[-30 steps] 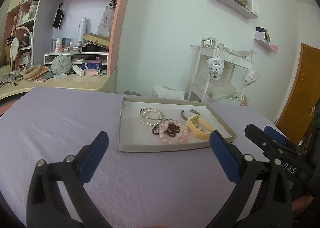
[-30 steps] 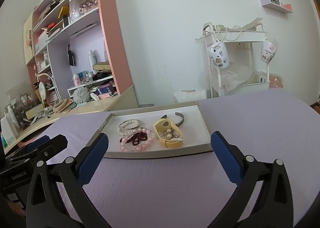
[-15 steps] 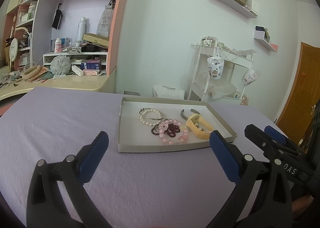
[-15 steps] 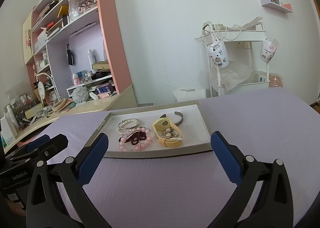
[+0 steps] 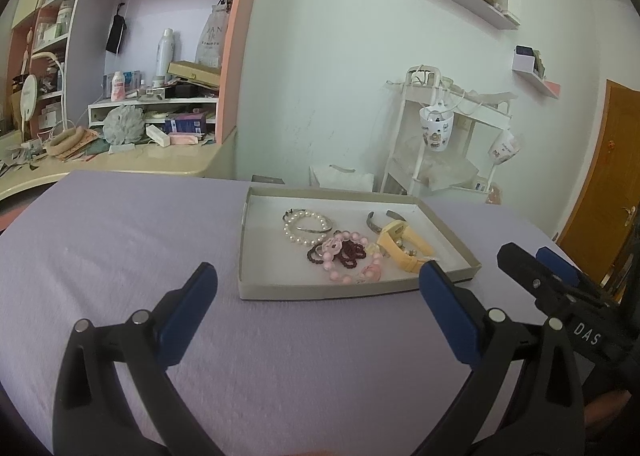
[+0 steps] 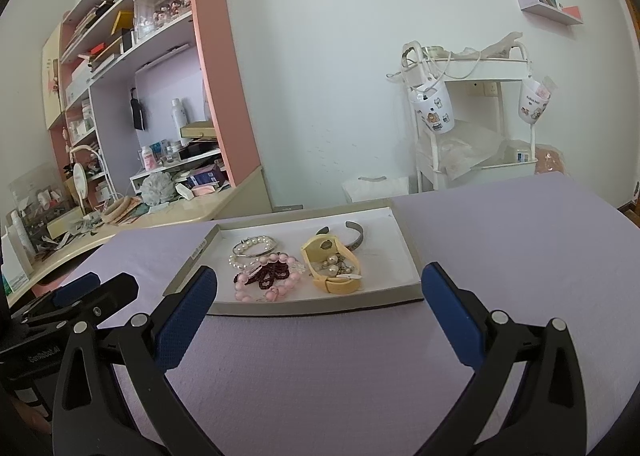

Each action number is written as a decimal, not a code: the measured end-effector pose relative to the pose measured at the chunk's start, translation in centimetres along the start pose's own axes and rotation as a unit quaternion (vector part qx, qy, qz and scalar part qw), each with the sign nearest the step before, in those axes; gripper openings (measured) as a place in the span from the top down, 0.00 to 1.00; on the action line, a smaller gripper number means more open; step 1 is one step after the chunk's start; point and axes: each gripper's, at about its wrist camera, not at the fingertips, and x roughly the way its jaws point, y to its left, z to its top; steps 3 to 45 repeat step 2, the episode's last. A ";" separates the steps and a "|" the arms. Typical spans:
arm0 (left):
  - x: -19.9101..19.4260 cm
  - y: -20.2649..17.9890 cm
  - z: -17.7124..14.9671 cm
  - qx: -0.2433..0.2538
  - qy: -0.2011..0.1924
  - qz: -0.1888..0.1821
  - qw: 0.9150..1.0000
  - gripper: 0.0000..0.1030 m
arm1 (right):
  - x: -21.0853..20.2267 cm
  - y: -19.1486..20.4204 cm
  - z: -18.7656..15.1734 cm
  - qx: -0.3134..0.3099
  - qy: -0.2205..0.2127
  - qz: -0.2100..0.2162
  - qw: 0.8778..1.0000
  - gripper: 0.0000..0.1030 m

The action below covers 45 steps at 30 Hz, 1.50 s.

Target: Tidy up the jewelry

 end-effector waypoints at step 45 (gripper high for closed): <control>0.0 0.1 -0.1 -0.001 0.001 0.000 1.000 0.02 | 0.0 0.0 0.0 0.000 0.001 0.000 1.000 0.01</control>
